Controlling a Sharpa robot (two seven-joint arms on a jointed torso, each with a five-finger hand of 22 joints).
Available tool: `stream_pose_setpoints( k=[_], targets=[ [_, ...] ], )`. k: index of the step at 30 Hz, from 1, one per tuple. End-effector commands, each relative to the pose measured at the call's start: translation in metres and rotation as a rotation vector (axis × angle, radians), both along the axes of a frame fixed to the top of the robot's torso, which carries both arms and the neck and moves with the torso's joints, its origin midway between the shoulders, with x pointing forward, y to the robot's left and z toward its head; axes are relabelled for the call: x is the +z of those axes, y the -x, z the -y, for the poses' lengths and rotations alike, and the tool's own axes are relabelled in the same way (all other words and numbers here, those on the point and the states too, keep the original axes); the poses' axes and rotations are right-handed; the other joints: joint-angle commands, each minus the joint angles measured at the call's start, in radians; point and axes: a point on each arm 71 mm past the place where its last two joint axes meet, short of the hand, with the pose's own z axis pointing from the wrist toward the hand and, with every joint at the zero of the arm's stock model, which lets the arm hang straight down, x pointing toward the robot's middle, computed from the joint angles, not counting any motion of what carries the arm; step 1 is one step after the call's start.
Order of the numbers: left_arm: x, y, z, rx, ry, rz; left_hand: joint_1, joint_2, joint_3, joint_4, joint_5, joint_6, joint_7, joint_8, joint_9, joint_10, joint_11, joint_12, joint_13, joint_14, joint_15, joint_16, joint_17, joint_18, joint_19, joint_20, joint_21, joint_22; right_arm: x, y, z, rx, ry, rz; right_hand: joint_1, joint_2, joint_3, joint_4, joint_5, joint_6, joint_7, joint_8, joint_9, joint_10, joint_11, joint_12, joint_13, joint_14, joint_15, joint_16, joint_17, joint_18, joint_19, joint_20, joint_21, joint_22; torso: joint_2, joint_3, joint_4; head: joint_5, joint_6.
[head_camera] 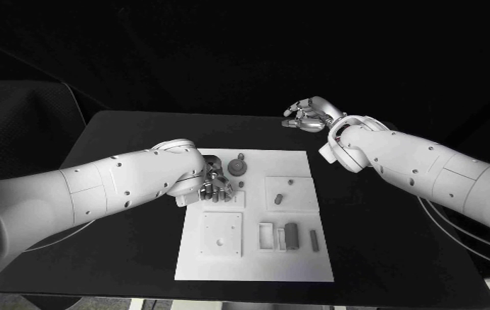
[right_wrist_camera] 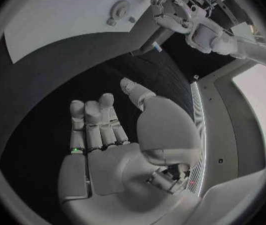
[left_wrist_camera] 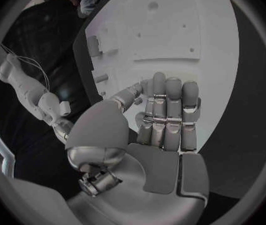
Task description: Assemble the parts on the task board
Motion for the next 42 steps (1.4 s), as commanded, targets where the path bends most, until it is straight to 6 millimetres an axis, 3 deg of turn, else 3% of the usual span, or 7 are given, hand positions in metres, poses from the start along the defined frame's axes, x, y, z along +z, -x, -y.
stream_pose_setpoints(
  k=[1, 42],
  targets=[
    [-0.0050, 0.0018, -0.0037, -0.009, -0.031, -0.008, 0.009, 0.009, 0.009, -0.001, 0.003, -0.003, -0.001, 0.002, 0.001, -0.009, 0.000, -0.004, -0.001, -0.008, 0.000, 0.000, 0.001, 0.028, -0.001, -0.002, 0.000, -0.001, -0.0003, 0.0006, -0.0011, 0.015, 0.004, -0.005, -0.002, 0.010, 0.003, 0.003, -0.005, -0.001, 0.006, 0.006, 0.001, -0.006, 0.002, -0.007, -0.001, -0.005, -0.001, -0.005, -0.001, -0.007, -0.005, 0.001, 0.020, -0.002, 0.000, -0.0011, 0.0002, 0.001, 0.000],
    [-0.0056, 0.0024, -0.0038, -0.013, -0.043, -0.016, 0.012, 0.004, 0.011, -0.007, 0.001, -0.004, 0.000, 0.001, 0.001, -0.009, 0.000, -0.005, -0.001, -0.009, 0.000, -0.001, 0.003, 0.028, -0.003, -0.002, 0.000, -0.001, 0.0007, 0.0031, -0.0052, 0.028, 0.000, -0.004, -0.005, 0.011, 0.003, 0.005, -0.005, -0.001, 0.006, 0.006, 0.001, -0.006, 0.002, -0.007, -0.002, -0.006, -0.001, -0.006, -0.002, -0.008, -0.006, 0.001, 0.019, -0.002, 0.000, 0.0002, 0.0001, 0.001, -0.004]
  ],
)
